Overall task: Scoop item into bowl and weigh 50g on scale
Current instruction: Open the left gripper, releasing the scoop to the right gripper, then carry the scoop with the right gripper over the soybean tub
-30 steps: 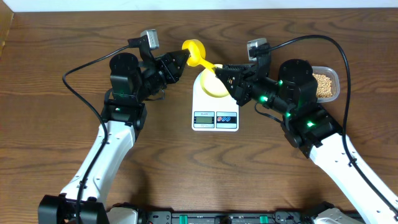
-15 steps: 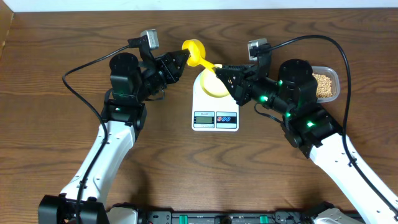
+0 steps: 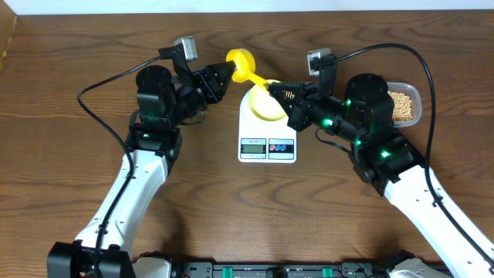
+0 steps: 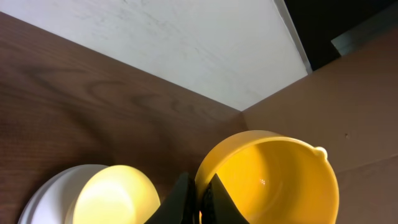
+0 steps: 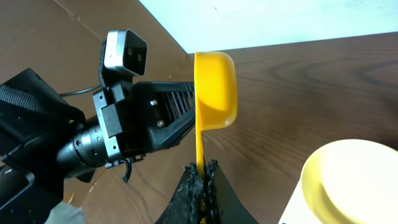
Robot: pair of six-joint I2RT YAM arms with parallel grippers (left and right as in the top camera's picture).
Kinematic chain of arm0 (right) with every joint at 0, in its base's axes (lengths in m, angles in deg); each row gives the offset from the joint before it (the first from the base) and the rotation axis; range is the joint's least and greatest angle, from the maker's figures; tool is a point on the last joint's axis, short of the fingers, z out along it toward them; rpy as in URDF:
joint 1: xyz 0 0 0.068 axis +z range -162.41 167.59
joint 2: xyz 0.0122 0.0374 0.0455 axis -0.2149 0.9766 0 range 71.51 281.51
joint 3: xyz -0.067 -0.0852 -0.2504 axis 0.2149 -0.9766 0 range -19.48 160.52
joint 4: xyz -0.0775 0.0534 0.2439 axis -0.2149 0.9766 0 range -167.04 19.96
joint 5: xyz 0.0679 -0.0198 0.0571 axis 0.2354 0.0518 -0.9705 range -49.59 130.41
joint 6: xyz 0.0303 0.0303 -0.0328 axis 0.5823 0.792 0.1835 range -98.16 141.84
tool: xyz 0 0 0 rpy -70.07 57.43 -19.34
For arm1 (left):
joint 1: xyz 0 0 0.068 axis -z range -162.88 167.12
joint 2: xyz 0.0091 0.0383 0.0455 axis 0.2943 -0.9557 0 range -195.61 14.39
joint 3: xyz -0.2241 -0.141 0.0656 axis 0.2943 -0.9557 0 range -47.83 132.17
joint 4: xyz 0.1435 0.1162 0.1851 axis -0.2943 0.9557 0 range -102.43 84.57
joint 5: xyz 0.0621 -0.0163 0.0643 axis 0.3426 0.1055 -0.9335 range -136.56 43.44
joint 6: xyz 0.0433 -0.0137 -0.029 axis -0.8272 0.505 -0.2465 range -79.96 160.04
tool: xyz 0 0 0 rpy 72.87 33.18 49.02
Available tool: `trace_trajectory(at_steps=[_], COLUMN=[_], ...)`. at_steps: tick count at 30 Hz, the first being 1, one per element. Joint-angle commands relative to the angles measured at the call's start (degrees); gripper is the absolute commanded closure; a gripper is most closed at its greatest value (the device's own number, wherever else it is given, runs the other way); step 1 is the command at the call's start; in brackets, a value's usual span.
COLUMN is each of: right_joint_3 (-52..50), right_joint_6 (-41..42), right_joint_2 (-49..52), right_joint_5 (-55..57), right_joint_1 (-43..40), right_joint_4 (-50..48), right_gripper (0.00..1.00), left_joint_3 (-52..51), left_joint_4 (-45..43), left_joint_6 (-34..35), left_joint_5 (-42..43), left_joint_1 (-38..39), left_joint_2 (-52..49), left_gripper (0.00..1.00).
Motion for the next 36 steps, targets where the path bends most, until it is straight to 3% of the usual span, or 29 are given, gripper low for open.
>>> trace_trajectory(at_steps=[1,2,3,6,8,10,22,31,36], right_joint_3=[0.83,0.85,0.83,0.83,0.83,0.85,0.85,0.85,0.85], right_joint_6=[1.27,1.27,1.27,1.25,1.22,1.22,-0.72,-5.99,-7.87], right_joint_2=[0.11,0.11,0.11,0.09,0.09,0.09,-0.02,-0.07,-0.07], right_joint_5=[-0.26,-0.26,0.04,2.75,5.18,7.58,16.65,16.70,22.45], right_joint_1=[0.24,0.24,0.24,0.17,0.17,0.17,-2.78,-8.94,-9.40], right_joint_4=[-0.26,-0.42,-0.61,-0.61,-0.61,-0.66,-3.56,1.14,5.77], right_gripper=[0.99,0.99,0.99,0.99,0.99,0.99,0.99,0.99,0.99], left_joint_3=[0.04,0.04,0.04,0.04,0.04,0.04,0.04,0.04,0.04], left_joint_4=[-0.28,-0.28,-0.26,-0.26,-0.26,-0.24,-0.24,-0.24,-0.24], left_joint_6=[-0.11,-0.11,-0.09,-0.07,-0.07,-0.07,-0.11,-0.11,-0.11], left_joint_5=[1.01,1.01,1.01,1.01,1.01,1.01,0.98,0.98,0.98], left_joint_1=[-0.09,-0.09,-0.09,-0.09,-0.09,-0.09,-0.11,-0.11,-0.11], left_joint_2=[0.74,0.74,0.74,0.74,0.74,0.74,0.74,0.74,0.74], left_gripper=[0.93,0.92,0.86,0.50,0.20,0.11,0.06,0.06,0.06])
